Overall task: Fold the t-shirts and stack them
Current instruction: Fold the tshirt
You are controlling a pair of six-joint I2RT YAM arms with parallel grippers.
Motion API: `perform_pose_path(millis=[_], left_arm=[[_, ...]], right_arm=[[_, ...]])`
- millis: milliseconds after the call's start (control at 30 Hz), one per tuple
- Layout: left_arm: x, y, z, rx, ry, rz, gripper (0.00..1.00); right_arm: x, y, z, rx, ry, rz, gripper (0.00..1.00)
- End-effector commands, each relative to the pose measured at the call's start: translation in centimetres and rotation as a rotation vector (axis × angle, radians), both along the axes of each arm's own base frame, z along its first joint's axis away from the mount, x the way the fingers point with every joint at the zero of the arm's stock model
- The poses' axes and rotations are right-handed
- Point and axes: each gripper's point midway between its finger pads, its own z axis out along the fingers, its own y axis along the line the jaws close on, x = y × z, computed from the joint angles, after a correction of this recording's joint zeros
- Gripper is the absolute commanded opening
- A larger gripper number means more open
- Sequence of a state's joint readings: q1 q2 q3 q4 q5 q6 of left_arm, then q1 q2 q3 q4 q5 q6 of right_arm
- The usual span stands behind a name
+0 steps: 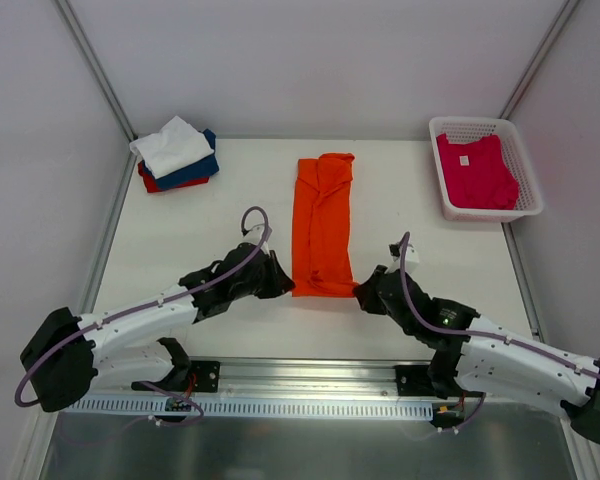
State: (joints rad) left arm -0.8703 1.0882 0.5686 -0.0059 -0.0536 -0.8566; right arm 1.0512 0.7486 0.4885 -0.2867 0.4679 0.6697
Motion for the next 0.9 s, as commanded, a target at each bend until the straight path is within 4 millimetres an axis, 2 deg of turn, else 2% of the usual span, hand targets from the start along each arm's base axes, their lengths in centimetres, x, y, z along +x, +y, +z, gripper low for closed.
perform_pose_path(millis=[0,133,233,267,300,367,400,567,600,633,700,733,767,833,867], left_arm=[[1.9,1.0,0.9,0.076,-0.053,-0.002,0.00],[3.6,0.7,1.7,0.089,-0.076,-0.001,0.00],[4.9,0.6,2.3,0.097,-0.088,0.002,0.00],[5.3,0.7,2.4,0.102,-0.091,0.003,0.00],[5.8,0.5,2.5,0.105,-0.096,-0.006,0.00],[6.7,0.7,2.9,0.108,-0.103,0.006,0.00],[7.3,0.7,3.3,0.110,-0.117,0.002,0.00],[9.9,1.6,3.7,0.126,-0.128,0.032,0.00],[10.4,1.3,4.4,0.116,-0.140,0.019,0.00],[10.8,1.3,4.0,0.121,-0.129,0.017,0.00],[11.9,1.3,4.7,0.113,-0.143,0.016,0.00],[12.3,1.3,4.3,0.119,-0.131,0.014,0.00],[12.8,1.1,4.9,0.107,-0.142,0.005,0.00],[13.7,1.2,4.4,0.111,-0.129,0.009,0.00],[14.1,1.0,4.8,0.107,-0.139,0.004,0.00]], right_arm=[[1.3,-1.1,0.9,-0.097,-0.031,0.023,0.00],[3.2,-1.3,1.5,-0.113,-0.038,0.015,0.00],[4.5,-0.8,1.8,-0.124,-0.034,0.044,0.00],[5.0,-0.5,2.5,-0.115,-0.045,0.045,0.00],[5.5,-0.2,2.2,-0.126,-0.038,0.047,0.00],[6.6,0.0,2.9,-0.127,-0.046,0.055,0.00],[7.1,0.2,2.5,-0.141,-0.034,0.059,0.00],[10.1,0.5,3.2,-0.146,-0.036,0.059,0.00],[10.8,0.8,3.9,-0.143,-0.049,0.062,0.00],[11.6,0.6,3.5,-0.152,-0.037,0.053,0.00],[12.4,0.9,3.7,-0.149,-0.033,0.062,0.00],[13.2,0.9,4.3,-0.145,-0.045,0.055,0.00],[13.6,1.1,3.8,-0.150,-0.030,0.062,0.00],[14.5,1.1,4.1,-0.147,-0.034,0.055,0.00],[14.9,1.2,3.6,-0.151,-0.022,0.059,0.00]])
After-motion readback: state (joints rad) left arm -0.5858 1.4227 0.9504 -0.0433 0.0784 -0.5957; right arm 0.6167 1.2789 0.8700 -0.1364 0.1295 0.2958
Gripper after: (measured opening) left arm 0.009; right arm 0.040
